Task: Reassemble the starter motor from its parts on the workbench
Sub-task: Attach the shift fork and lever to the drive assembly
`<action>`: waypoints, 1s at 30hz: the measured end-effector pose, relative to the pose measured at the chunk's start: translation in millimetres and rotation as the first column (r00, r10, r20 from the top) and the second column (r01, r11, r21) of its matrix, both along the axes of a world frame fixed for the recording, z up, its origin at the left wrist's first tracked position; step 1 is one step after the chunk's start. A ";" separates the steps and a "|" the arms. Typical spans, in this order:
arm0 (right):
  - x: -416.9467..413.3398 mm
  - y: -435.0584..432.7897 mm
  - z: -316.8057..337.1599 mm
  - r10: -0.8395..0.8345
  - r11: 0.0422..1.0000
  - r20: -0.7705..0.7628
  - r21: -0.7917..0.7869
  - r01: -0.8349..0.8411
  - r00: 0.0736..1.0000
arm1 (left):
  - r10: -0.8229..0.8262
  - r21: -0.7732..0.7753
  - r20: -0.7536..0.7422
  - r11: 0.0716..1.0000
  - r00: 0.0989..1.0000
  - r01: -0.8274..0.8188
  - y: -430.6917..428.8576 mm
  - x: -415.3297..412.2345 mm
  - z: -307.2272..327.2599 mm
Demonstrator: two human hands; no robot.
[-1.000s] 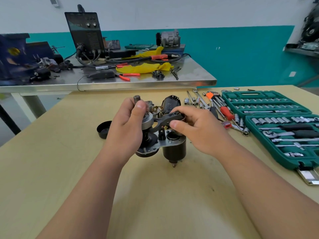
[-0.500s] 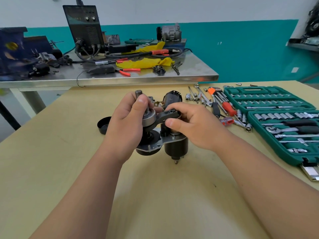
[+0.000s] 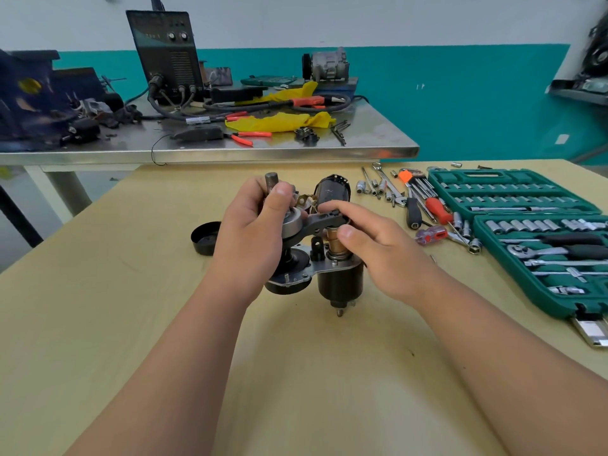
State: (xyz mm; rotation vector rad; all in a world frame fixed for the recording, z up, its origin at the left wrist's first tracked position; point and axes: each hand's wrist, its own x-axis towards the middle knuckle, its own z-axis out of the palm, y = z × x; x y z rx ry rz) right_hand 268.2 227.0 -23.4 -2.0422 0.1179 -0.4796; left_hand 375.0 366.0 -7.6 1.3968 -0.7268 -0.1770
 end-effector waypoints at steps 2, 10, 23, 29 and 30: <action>1.8 1.0 -2.9 0.003 0.999 0.011 0.042 -0.003 1.000 | -0.002 -0.004 -0.012 1.000 1.000 0.002 0.2 0.7 0.1; 0.9 -3.7 2.5 0.017 1.000 -0.048 -0.013 -0.018 0.999 | -0.070 0.022 0.073 0.997 0.995 0.068 3.5 6.5 -0.9; -3.1 -20.1 -6.1 0.025 0.999 -0.085 0.047 -0.021 0.996 | -0.046 -0.034 0.053 0.998 0.998 0.048 -2.7 6.3 -3.9; -6.0 -8.4 -7.2 0.022 0.988 -0.038 -0.151 -0.027 0.999 | -0.070 -0.021 0.038 0.997 0.997 0.071 0.0 11.7 -4.9; -3.7 -3.2 -6.8 0.031 0.973 -0.015 -0.230 -0.034 0.999 | -0.073 -0.011 0.040 0.997 0.997 0.073 0.5 12.8 -4.9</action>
